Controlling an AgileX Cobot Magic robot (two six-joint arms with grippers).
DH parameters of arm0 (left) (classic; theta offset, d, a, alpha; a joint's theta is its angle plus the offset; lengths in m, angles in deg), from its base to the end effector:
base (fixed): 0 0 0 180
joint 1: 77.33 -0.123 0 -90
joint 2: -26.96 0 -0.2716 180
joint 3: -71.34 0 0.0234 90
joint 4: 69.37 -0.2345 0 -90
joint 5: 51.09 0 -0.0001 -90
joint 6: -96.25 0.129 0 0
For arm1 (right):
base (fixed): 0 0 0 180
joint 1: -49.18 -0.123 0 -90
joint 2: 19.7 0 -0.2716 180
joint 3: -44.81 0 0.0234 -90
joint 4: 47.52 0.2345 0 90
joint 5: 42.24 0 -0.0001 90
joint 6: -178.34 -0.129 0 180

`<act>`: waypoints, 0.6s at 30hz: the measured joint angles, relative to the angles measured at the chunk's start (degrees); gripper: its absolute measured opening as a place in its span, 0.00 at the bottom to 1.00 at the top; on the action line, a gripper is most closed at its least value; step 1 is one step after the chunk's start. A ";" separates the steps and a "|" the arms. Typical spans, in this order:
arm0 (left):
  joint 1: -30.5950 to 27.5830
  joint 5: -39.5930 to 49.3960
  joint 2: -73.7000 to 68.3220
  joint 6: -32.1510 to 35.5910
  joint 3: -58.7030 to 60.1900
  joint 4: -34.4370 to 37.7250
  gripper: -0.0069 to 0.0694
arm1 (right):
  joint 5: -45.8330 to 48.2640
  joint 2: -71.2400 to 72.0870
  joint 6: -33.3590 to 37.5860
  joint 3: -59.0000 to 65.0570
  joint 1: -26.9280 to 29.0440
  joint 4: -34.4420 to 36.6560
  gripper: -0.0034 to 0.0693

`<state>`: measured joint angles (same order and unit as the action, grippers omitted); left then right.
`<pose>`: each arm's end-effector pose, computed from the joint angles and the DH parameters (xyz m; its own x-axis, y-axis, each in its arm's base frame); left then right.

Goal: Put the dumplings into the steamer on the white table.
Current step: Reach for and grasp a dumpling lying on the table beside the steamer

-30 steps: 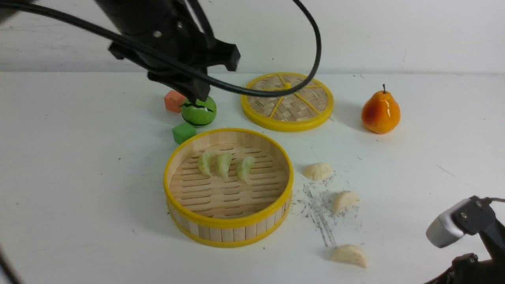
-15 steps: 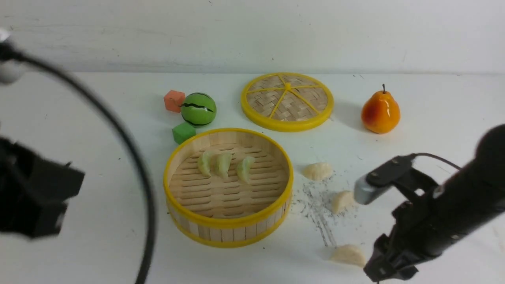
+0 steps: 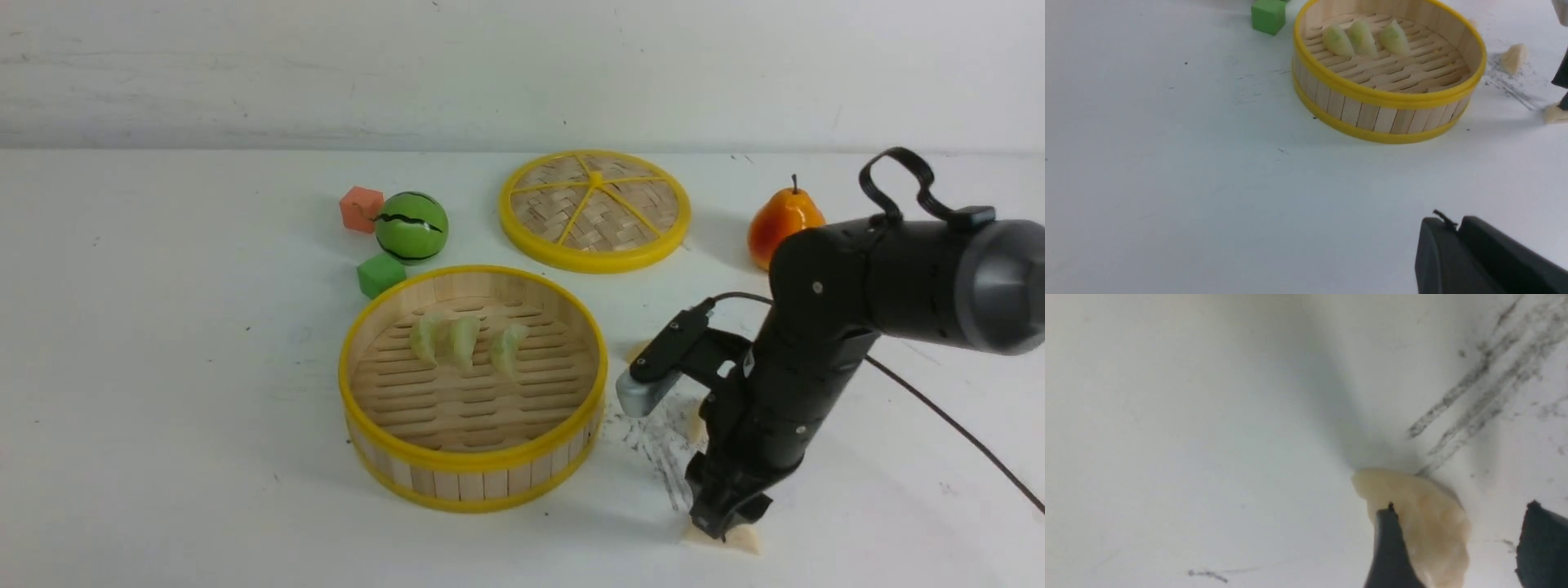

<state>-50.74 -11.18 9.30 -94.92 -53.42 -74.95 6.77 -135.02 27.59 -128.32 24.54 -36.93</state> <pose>0.0726 -0.0274 0.2470 -0.3896 0.0613 -0.9189 0.3511 0.9323 -0.0867 0.3085 0.1612 0.1373 -0.6661 -0.7182 -0.2012 -0.7407 0.6686 0.0656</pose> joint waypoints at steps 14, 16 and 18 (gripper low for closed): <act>0.00 -3.34 0.07 -0.75 0.06 -2.26 0.17 | 3.23 -1.51 -1.35 -0.36 0.00 8.48 0.27; 0.00 -3.34 0.07 -0.75 0.06 -2.26 0.17 | 3.68 -1.53 -2.23 -0.36 0.00 8.75 0.27; 0.00 -3.34 0.07 -0.75 0.06 -2.26 0.17 | 3.83 -1.61 -2.59 -0.36 0.00 8.87 0.27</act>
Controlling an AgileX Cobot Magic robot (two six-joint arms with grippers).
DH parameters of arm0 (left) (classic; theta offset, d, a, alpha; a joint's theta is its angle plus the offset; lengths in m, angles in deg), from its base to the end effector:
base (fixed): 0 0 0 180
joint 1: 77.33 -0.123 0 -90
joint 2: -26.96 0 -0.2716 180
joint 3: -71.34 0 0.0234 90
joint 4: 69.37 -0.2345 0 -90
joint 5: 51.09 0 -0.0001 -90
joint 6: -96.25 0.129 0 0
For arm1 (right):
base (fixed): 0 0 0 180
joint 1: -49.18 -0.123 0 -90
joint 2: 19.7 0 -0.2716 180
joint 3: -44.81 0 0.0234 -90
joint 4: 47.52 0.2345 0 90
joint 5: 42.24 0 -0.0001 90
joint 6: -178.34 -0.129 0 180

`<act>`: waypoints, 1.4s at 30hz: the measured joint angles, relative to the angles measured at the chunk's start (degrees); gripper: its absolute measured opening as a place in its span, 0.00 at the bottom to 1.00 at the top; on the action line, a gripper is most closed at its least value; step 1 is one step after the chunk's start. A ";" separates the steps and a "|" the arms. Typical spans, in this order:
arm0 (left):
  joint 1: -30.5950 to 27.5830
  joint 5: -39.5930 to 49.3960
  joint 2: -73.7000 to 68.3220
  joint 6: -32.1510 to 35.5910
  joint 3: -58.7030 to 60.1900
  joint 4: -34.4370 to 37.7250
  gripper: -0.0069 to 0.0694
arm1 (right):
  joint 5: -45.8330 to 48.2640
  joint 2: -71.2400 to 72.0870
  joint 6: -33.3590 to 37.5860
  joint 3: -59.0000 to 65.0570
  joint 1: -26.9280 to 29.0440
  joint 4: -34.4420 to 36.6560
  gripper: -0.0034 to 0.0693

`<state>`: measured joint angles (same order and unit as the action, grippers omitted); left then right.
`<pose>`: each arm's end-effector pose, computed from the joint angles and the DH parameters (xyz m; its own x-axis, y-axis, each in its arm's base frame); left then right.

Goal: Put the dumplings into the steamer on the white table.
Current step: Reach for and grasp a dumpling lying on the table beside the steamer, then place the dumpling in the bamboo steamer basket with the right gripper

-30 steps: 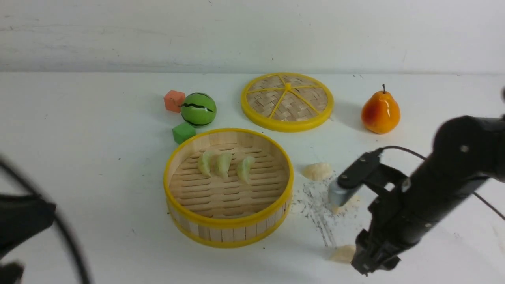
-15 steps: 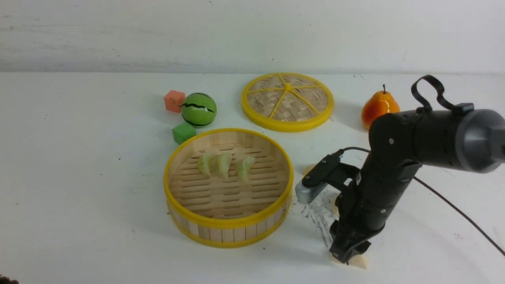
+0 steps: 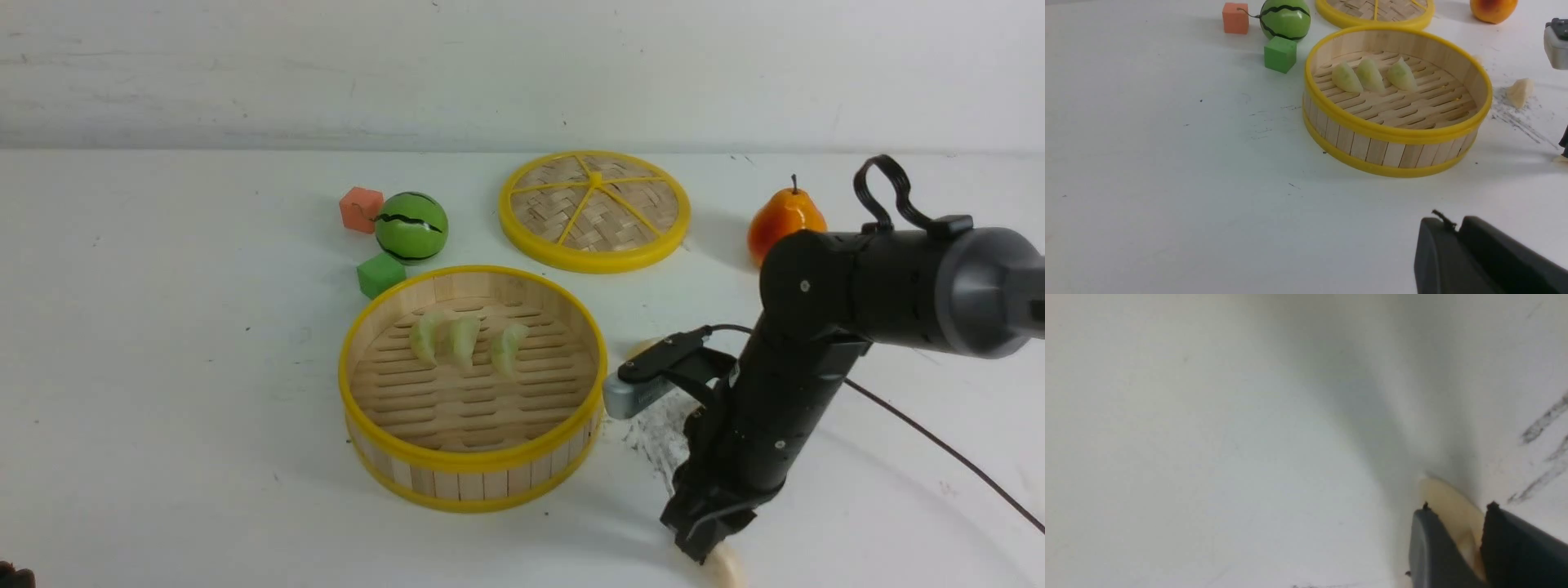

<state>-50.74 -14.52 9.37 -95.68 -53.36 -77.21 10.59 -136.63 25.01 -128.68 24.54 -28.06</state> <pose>0.0760 -0.0263 0.2541 -0.3297 0.0559 -0.9424 0.3469 0.9356 -0.0659 0.2976 0.1742 0.1316 -0.7685 -0.6202 -0.1572 -0.6392 0.7332 0.2322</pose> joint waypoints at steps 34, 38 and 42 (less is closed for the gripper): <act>0.00 -0.39 0.00 0.00 0.00 -1.76 0.19 | 5.27 3.53 -12.13 -7.26 -0.14 1.56 0.26; 0.00 -0.58 0.00 0.00 0.00 -1.77 0.19 | 5.18 3.93 -12.13 -14.97 -2.99 4.89 0.26; 0.00 -1.19 0.00 0.00 0.00 -1.77 0.19 | -0.04 0.65 -12.13 -22.66 -8.64 6.24 0.26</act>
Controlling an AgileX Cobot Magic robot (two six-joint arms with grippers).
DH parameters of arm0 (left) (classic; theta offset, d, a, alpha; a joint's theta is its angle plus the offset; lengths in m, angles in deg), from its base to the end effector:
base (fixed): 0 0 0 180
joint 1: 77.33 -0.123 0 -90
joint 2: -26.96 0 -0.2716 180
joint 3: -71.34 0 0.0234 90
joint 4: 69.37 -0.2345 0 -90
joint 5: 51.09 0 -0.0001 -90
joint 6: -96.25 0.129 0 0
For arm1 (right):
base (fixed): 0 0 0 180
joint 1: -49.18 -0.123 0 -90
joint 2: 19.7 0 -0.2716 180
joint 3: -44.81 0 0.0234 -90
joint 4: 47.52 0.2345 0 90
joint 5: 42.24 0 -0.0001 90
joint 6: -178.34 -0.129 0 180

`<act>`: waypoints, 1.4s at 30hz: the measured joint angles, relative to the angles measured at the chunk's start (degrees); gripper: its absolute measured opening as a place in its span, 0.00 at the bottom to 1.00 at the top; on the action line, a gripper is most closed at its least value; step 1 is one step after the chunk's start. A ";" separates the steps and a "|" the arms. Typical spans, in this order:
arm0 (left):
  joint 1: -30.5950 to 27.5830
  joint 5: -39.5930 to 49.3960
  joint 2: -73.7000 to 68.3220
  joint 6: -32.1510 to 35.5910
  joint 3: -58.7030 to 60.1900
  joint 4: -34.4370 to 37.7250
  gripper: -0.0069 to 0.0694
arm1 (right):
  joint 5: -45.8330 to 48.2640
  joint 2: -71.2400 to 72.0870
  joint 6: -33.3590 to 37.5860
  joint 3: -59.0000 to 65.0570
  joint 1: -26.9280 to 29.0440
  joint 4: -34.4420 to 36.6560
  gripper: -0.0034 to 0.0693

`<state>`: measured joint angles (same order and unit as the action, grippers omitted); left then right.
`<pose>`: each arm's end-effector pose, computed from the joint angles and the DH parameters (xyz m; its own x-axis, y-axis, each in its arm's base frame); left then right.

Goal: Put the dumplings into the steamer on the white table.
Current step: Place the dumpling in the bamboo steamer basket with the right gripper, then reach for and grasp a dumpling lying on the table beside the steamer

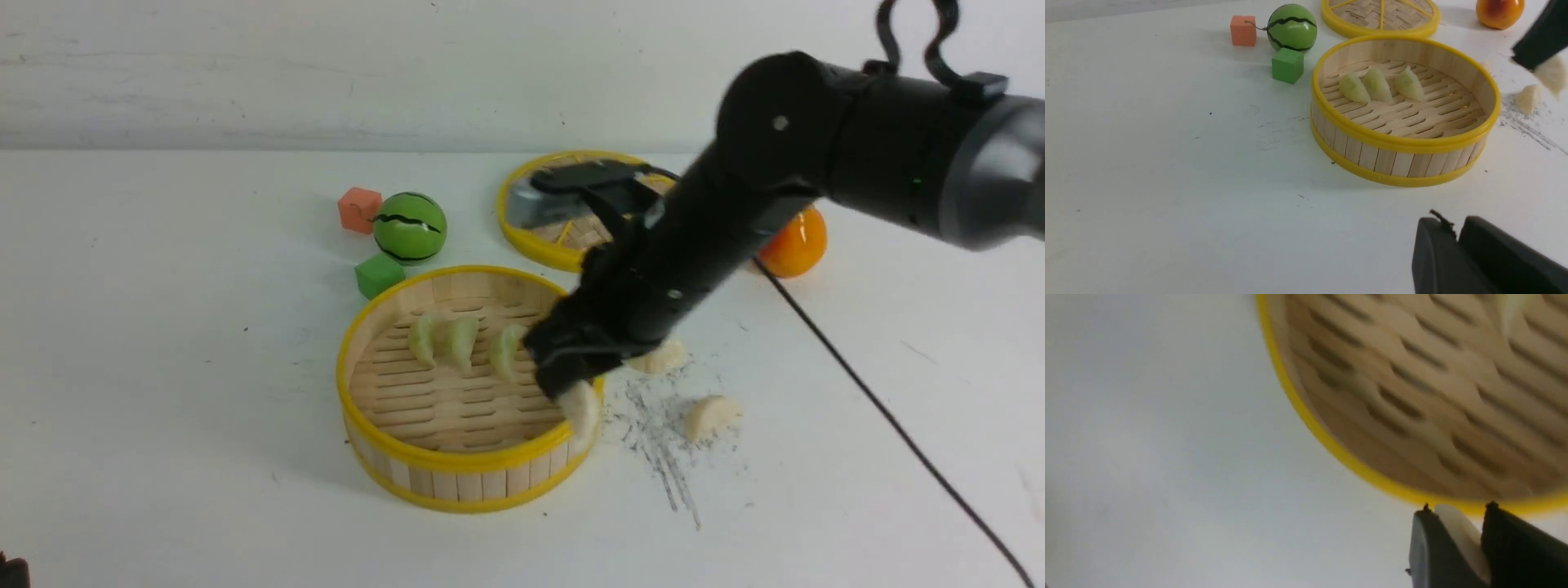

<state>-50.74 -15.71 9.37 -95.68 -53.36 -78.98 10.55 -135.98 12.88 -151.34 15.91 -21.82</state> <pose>0.0776 -0.0249 0.2569 -0.2998 0.0710 -0.9514 0.3428 0.9386 -0.0379 0.3231 0.2653 0.2434 -0.7432 -0.4546 -0.4908 -0.6376 0.7036 0.3137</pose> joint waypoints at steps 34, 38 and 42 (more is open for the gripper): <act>0.00 2.52 0.00 0.00 0.00 0.00 0.21 | -0.56 -9.96 -10.57 -16.36 2.79 -9.80 0.66; 0.00 1.74 0.00 0.00 0.00 0.00 0.21 | 4.80 -5.61 -16.82 -13.53 10.20 -16.25 0.66; 0.00 1.65 0.05 0.00 0.00 -0.38 0.21 | 3.89 -3.23 -21.80 -0.46 15.59 -17.91 0.66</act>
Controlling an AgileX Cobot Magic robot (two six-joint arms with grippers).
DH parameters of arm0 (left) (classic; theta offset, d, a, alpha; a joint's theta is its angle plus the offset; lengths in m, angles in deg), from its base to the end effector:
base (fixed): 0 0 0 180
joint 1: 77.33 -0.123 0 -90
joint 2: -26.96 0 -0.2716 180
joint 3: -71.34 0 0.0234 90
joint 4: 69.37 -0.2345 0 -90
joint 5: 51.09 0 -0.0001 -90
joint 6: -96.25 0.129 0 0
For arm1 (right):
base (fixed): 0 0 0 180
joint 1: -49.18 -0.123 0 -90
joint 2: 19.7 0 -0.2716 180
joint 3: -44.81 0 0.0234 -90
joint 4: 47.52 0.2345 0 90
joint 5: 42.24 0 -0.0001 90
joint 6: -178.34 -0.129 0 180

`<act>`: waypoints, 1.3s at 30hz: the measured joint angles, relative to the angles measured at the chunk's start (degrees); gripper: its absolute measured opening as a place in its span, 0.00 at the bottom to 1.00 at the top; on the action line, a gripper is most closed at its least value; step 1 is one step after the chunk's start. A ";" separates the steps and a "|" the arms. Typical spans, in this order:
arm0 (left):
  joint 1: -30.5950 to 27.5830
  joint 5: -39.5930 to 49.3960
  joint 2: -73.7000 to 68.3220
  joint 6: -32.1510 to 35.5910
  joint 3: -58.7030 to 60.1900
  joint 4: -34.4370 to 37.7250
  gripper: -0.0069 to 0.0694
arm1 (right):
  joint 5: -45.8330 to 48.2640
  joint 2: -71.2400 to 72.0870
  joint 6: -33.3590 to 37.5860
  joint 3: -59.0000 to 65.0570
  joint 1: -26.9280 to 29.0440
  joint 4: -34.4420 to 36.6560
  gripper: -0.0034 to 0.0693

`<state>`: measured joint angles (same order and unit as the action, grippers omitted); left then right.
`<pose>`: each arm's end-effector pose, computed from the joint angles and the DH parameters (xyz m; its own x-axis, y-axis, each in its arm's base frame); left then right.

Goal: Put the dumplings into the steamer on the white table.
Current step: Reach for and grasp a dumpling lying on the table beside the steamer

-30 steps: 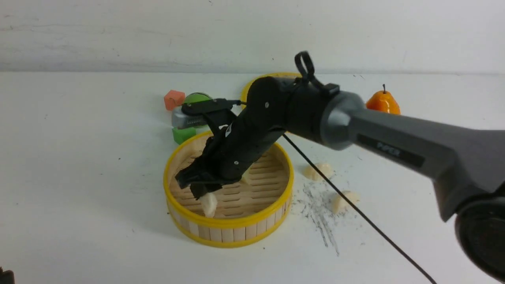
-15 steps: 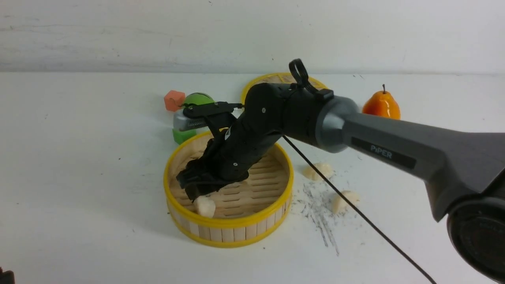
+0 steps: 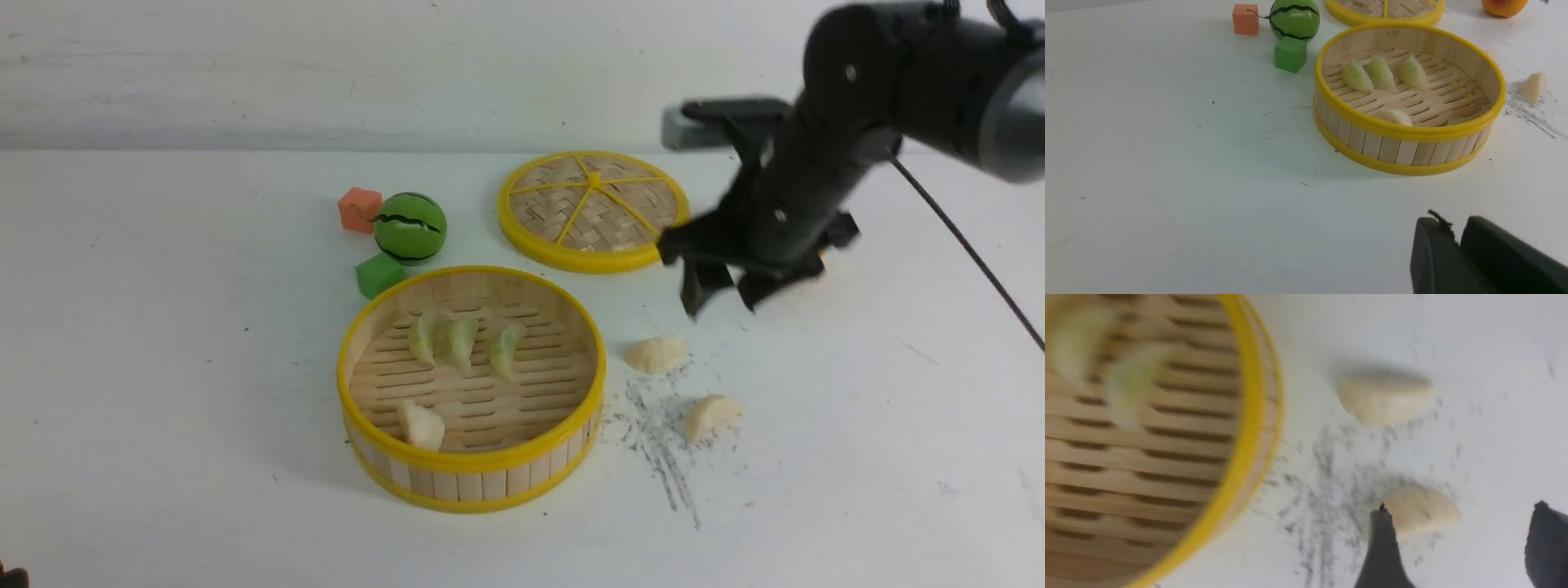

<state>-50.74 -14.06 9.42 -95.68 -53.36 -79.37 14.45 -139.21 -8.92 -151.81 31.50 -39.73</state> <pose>0.0768 -0.0233 0.2536 -0.3214 0.0849 -0.9431 0.3358 0.9415 -0.0297 0.3888 0.1393 0.2099 -0.9415 -0.0912 -0.3245 -0.1543 0.9725 0.1745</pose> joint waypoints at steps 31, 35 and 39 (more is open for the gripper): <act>0.00 -4.81 0.00 0.00 2.12 -3.69 0.23 | -35.31 1.58 -0.75 26.18 -1.24 6.67 0.32; 0.00 -4.86 0.00 0.00 2.12 -3.71 0.23 | -32.24 3.55 2.95 26.18 -1.24 6.31 0.32; 0.00 -4.93 0.00 0.00 2.12 -3.77 0.24 | -29.50 7.22 5.52 26.03 -1.24 6.59 0.32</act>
<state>-50.74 -18.98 9.42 -95.68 -51.25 -83.13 -15.05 -131.99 -3.40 -125.78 30.26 -33.14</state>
